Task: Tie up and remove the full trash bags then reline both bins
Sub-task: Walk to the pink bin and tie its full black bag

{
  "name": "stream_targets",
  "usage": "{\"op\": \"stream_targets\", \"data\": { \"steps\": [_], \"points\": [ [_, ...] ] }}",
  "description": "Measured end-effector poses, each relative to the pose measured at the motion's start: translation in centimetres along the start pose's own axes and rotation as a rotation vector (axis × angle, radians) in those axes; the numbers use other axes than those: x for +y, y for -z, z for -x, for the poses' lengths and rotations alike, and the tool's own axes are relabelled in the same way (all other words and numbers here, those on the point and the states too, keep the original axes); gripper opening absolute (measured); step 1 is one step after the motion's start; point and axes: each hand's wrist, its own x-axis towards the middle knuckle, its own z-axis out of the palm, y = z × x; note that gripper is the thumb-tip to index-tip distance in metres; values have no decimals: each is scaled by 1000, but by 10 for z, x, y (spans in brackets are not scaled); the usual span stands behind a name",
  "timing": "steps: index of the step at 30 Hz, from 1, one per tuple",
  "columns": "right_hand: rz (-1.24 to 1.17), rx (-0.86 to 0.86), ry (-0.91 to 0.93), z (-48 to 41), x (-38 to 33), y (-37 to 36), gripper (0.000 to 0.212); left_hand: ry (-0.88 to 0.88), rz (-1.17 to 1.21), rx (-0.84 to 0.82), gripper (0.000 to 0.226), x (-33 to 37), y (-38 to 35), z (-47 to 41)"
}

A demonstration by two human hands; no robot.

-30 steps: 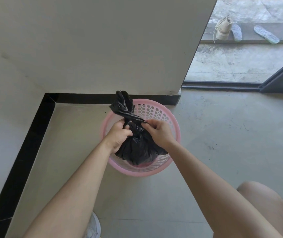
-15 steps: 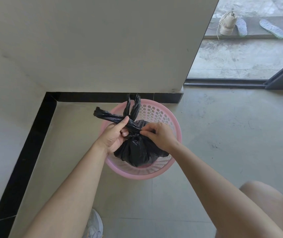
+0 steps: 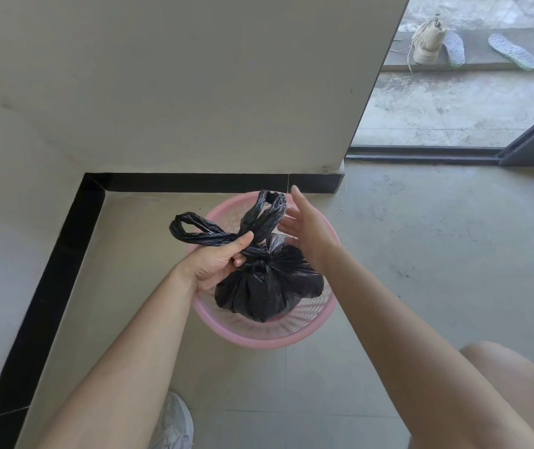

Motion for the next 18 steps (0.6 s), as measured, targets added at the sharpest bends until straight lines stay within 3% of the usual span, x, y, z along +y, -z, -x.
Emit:
{"op": "stream_targets", "data": {
  "steps": [3, 6, 10, 15, 18],
  "points": [
    [-330, -221, -15, 10, -10, -8, 58, -5, 7, -49, 41, 3, -6, 3],
    [-623, -154, 14, 15, -21, -17, 19, 19, 17, -59, 25, 5, -11, 7],
    [-862, -18, 10, 11, -22, -11, 15, 57, 115, -32, 35, 1, -11, 8],
    [-961, -108, 15, 33, -4, -4, 6, 65, 244, 7, 38, 1, -14, 8],
    [-966, -76, -18, 41, 4, -1, 10, 108, 301, 58, 44, -1, -19, 4]
  ]
}}
